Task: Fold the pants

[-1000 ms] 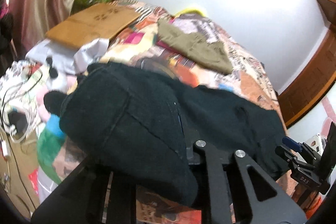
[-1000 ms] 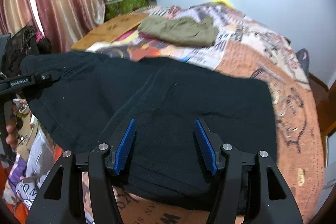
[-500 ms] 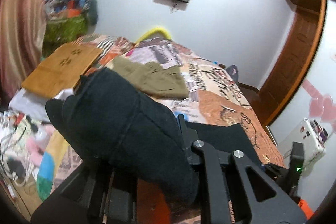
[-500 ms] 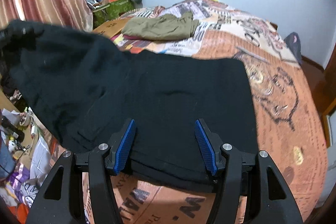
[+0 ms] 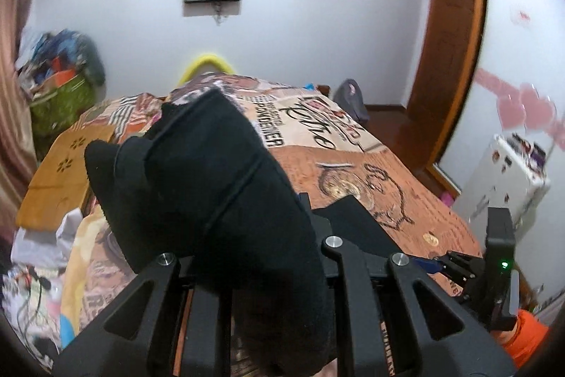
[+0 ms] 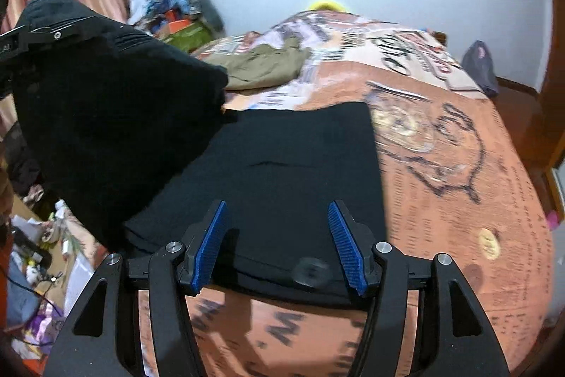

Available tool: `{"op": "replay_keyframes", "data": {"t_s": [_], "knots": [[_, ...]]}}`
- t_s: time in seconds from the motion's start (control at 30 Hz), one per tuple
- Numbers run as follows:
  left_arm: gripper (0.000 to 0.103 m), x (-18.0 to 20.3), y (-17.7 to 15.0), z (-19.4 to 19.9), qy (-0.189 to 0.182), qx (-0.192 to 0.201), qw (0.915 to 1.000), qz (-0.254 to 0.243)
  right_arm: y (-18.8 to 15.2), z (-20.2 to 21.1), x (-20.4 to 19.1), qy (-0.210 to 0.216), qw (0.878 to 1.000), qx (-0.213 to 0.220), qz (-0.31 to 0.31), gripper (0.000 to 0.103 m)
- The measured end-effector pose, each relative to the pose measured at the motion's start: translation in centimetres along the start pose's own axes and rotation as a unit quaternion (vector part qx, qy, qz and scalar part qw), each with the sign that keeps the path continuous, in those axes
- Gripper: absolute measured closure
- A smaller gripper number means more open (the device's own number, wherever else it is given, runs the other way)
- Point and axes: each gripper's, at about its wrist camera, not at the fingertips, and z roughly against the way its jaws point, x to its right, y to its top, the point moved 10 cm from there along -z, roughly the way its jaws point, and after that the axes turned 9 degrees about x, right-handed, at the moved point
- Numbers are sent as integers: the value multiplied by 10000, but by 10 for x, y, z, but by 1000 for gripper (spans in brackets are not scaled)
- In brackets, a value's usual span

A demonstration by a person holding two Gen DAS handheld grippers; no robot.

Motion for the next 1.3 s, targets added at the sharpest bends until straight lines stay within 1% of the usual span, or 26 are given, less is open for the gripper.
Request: {"op": "replay_keyframes", "data": {"t_s": [0.03,0.1,0.2,0.3,0.37,0.47,0.53,0.63,0.77,0.83,0.9,0.97,1.0,1.13,1.17,1.2,1.23,1.3], "knots": [[88,8,-2,-4,-47,-20,9999,-88,-5,-4,6,-27,9999,-94,-78,47],[88,24,-5,-15,-113,-79,9995,-279,-14,-10,10,113,9993,-235,-252,47],[88,46,-13,-30,-146,-175,9981,-576,-14,-8,10,148,9991,-175,-343,47],[88,71,-29,-48,-188,-301,9947,-962,-9,4,13,137,9990,-23,-418,48],[88,88,-41,-57,-291,-411,9923,-1134,-9,15,22,22,9988,43,-490,48],[88,109,-58,-67,-491,-554,9894,-1250,-12,31,41,-98,9977,79,-670,48],[88,120,-69,-73,-606,-685,9874,-1293,-16,42,57,-357,9965,87,-747,48],[88,131,-85,-79,-699,-844,9847,-1352,-22,59,77,-564,9943,118,-899,48],[86,137,-109,-89,-834,-1183,9808,-1305,-24,72,95,-800,9916,156,-1006,48],[83,141,-119,-88,-865,-1340,9794,-1242,-24,77,100,-847,9904,183,-1074,48],[82,138,-122,-87,-829,-1372,9793,-1233,-24,80,102,-873,9894,218,-1136,48],[77,137,-121,-84,-786,-1360,9793,-1273,-23,83,103,-885,9889,261,-1161,48],[72,137,-121,-83,-817,-1393,9788,-1257,-21,83,102,-891,9889,277,-1160,48],[59,142,-121,-79,-886,-1495,9780,-1157,-16,85,101,-883,9888,365,-1148,48],[55,142,-122,-77,-929,-1534,9781,-1056,-15,85,100,-877,9888,381,-1146,48],[48,141,-121,-73,-1028,-1560,9783,-901,-13,84,100,-869,9888,393,-1148,48],[44,142,-119,-72,-1091,-1563,9784,-802,-13,83,99,-855,9889,402,-1149,48],[43,139,-115,-63,-1229,-1557,9781,-629,-12,81,98,-837,9891,401,-1141,48]]}}
